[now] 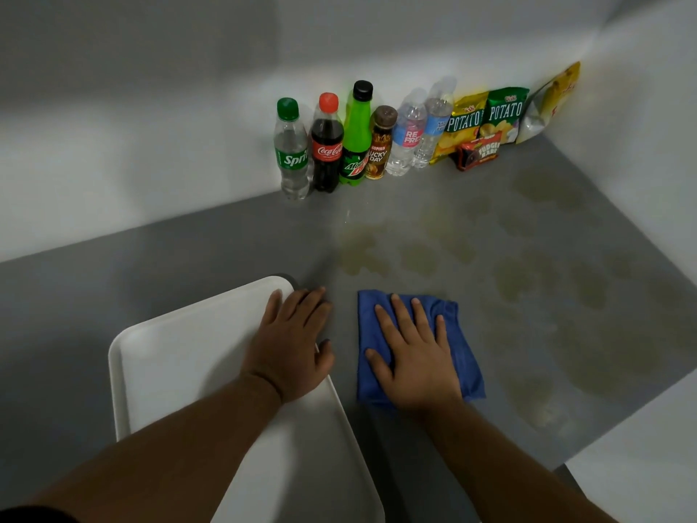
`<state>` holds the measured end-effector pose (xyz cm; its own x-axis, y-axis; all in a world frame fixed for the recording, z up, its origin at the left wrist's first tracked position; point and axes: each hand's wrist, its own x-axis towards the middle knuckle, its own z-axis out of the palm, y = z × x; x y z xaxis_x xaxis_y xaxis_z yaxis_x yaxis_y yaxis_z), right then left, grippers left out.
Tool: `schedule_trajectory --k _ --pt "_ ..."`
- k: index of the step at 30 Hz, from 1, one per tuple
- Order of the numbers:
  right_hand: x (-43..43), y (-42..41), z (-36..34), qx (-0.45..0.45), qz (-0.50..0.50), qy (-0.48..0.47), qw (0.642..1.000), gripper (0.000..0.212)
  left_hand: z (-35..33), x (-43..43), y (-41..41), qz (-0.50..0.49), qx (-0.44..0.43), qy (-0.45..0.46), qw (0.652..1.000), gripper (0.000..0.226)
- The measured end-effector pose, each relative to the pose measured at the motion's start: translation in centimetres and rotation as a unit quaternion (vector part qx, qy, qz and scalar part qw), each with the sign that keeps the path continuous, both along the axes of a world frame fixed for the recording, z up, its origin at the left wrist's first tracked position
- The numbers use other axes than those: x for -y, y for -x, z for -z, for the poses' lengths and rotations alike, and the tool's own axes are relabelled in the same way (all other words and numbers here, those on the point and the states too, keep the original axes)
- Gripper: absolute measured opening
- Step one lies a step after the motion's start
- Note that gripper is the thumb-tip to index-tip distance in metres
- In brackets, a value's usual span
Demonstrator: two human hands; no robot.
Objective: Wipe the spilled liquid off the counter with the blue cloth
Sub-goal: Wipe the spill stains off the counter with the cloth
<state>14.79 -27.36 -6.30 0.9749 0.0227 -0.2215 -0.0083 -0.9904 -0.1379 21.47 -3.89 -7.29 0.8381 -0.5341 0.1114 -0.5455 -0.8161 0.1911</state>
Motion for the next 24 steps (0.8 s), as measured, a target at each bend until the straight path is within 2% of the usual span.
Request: schedule_trajectory --k 5,8,13,15,20,24 --pt "3.0 3.7 -0.4 -0.006 -0.101 -0.012 0.995 0.069 0.1 -0.1 0.6 0.006 0.008 0.005 1.000 0.062" --pt "3.8 2.7 -0.3 0.001 -0.073 -0.003 0.997 0.069 0.1 -0.1 0.6 0.003 0.002 0.002 1.000 0.063" --pt "-0.1 -1.0 -0.1 -0.001 0.007 0.010 1.000 0.073 0.1 -0.2 0.5 0.004 -0.002 -0.004 1.000 0.064" --pt "-1.0 -0.7 0.0 0.006 -0.002 -0.007 1.000 0.073 0.1 -0.2 0.5 0.003 -0.003 0.001 1.000 0.064" --pt "1.8 1.4 0.1 0.010 -0.099 -0.019 0.995 0.068 0.3 -0.3 0.3 0.003 0.004 0.022 1.000 0.061" --pt "2.1 -0.9 -0.2 0.012 -0.073 -0.003 0.997 0.070 0.3 -0.1 0.0 -0.002 0.015 0.044 0.999 0.057"
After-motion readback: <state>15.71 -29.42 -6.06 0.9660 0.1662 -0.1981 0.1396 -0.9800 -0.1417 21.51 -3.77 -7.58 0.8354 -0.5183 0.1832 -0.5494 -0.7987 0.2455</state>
